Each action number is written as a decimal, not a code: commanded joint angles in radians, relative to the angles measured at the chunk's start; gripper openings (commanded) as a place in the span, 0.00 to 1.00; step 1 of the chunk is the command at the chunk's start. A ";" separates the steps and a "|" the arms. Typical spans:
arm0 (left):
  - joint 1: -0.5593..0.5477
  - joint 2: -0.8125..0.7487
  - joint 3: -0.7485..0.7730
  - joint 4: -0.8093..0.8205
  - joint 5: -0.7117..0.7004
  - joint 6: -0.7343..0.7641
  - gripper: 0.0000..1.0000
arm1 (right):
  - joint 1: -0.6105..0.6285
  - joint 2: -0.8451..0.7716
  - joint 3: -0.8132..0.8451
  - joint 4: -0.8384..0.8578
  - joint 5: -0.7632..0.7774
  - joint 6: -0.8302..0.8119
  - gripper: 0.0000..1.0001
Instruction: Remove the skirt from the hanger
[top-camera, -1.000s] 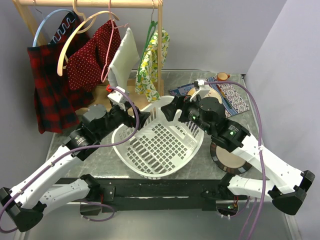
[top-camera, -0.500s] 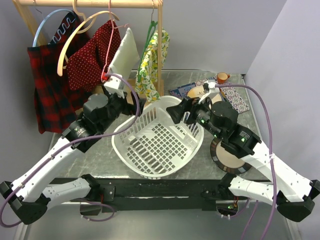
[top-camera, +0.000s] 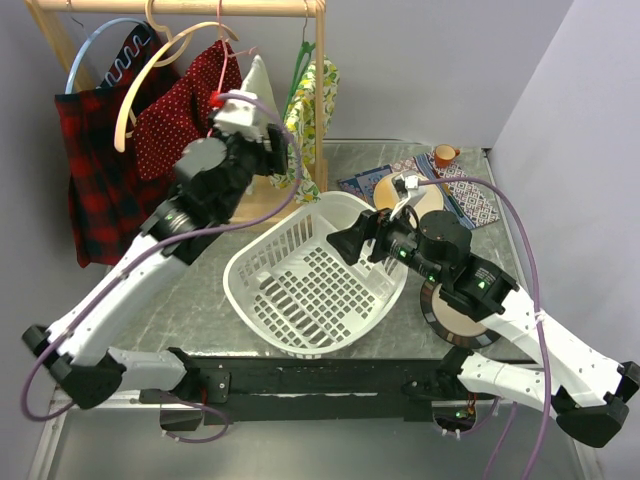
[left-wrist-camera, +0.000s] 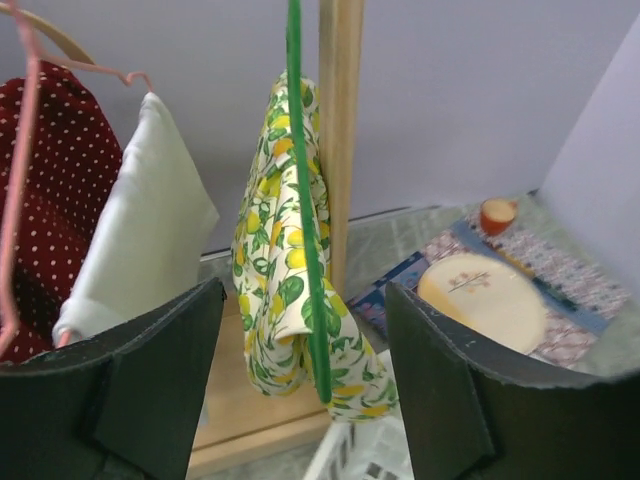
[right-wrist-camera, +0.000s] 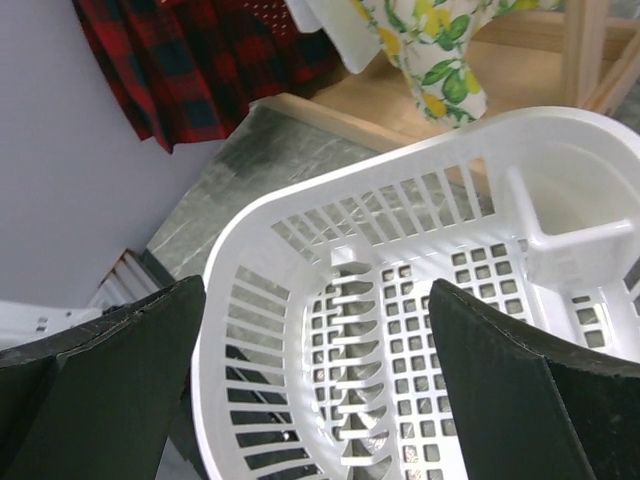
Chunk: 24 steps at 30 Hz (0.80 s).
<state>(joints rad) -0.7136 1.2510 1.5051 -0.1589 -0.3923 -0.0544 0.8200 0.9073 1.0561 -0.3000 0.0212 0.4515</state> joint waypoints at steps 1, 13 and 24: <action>0.000 0.068 0.066 0.056 0.010 0.123 0.69 | -0.001 -0.002 0.013 0.029 -0.049 -0.007 1.00; 0.020 0.237 0.144 0.070 -0.017 0.192 0.18 | -0.001 0.012 0.018 -0.004 -0.043 -0.011 1.00; 0.019 0.238 0.208 0.117 -0.052 0.140 0.01 | -0.001 0.024 0.054 -0.017 -0.033 -0.022 1.00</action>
<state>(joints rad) -0.6884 1.5162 1.6573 -0.1665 -0.4408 0.1078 0.8200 0.9306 1.0565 -0.3294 -0.0154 0.4477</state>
